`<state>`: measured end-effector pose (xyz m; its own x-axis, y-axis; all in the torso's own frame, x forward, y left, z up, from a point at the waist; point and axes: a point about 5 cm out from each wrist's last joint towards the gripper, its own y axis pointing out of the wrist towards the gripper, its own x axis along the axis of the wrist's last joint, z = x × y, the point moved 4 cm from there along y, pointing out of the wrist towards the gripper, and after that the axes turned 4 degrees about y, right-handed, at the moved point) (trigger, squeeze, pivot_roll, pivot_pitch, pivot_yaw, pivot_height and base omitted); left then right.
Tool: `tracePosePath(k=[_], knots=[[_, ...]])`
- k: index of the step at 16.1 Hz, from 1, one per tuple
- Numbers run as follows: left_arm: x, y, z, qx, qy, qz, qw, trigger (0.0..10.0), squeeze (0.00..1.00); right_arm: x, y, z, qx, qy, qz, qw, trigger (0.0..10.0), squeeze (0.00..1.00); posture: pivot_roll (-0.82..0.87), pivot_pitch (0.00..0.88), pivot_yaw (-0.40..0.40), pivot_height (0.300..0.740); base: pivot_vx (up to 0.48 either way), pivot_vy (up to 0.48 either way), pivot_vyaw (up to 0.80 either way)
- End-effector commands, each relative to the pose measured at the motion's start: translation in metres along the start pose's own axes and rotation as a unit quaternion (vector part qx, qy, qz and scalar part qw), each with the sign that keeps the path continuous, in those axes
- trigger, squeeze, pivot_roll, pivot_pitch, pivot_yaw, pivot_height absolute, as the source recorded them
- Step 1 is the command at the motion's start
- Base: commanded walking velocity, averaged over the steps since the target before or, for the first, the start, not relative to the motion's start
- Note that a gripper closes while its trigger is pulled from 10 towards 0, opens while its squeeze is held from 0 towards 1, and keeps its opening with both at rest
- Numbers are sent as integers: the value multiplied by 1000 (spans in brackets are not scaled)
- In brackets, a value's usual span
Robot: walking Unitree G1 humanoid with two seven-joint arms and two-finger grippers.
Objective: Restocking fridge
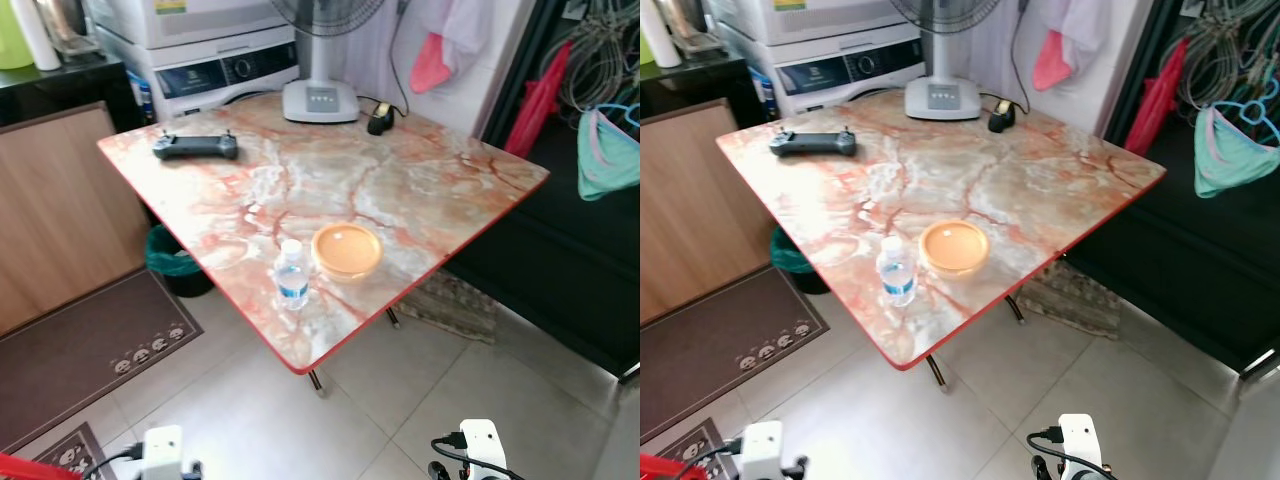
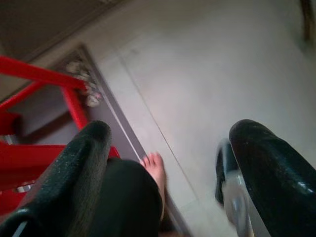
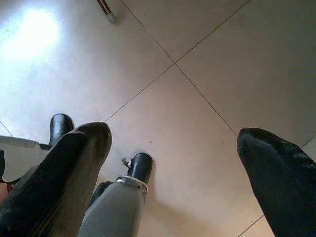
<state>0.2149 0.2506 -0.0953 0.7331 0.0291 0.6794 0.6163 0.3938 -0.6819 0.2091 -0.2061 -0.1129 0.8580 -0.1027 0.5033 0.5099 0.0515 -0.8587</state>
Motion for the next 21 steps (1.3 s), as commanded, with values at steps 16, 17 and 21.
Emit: tracePosePath(k=[16, 17, 21], knots=[[320, -85, 4, -64, -6, -551, 832, 10000, 0, -2, -1, -4, -1, -6, 4, 1000, 10000, 0, 93, 0, -62, 740, 0, 0, 0], [330, -90, -7, -108, -24, -544, 832, 10000, 0, -2, -1, -3, 0, -9, 4, 1000, 10000, 0, 89, 0, -58, 740, 0, 0, 0], [346, -128, -64, -296, 116, -498, 807, 10000, 0, -2, -1, -3, 1, -12, 6, 1000, 10000, 0, 91, 0, -55, 740, 0, 0, 0]])
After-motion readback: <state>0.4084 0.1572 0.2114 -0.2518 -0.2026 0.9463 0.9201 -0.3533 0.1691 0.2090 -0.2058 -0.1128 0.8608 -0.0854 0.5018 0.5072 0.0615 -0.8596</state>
